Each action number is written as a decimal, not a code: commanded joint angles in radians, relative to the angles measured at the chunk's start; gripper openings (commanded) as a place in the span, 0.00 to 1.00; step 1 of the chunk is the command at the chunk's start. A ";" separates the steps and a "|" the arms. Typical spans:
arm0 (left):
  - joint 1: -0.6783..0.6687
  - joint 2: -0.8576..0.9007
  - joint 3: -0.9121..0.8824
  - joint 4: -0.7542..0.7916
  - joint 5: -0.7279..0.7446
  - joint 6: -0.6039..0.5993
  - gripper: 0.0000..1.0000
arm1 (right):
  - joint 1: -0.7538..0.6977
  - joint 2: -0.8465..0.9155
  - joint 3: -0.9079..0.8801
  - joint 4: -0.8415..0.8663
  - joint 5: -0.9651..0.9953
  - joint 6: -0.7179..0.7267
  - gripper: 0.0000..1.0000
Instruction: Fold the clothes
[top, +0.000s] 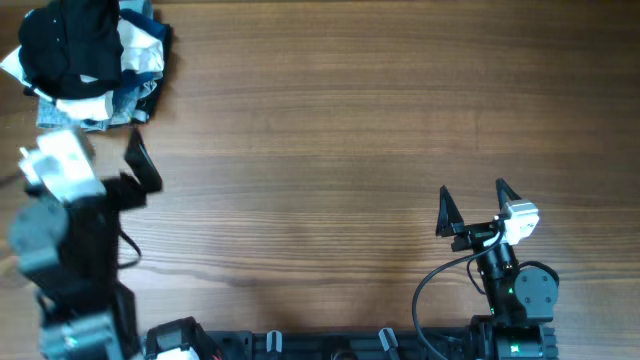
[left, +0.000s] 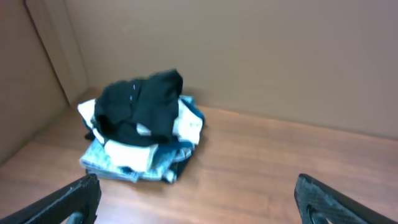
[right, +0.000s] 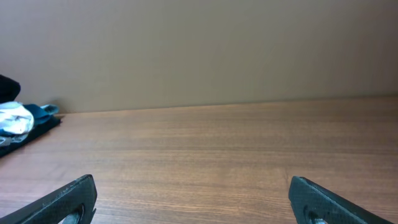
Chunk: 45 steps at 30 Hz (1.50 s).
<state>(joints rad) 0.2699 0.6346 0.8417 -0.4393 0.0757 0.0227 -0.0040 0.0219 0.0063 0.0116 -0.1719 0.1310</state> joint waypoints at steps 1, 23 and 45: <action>-0.004 -0.173 -0.232 0.086 0.005 -0.036 1.00 | -0.007 -0.005 -0.001 0.002 -0.002 0.006 1.00; -0.032 -0.632 -0.836 0.534 -0.022 -0.165 1.00 | -0.007 -0.005 -0.001 0.002 -0.002 0.007 1.00; -0.039 -0.628 -0.836 0.367 -0.014 -0.166 1.00 | -0.007 -0.005 -0.001 0.002 -0.002 0.006 1.00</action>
<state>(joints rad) 0.2363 0.0139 0.0101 -0.0673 0.0715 -0.1341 -0.0055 0.0223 0.0063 0.0113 -0.1719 0.1310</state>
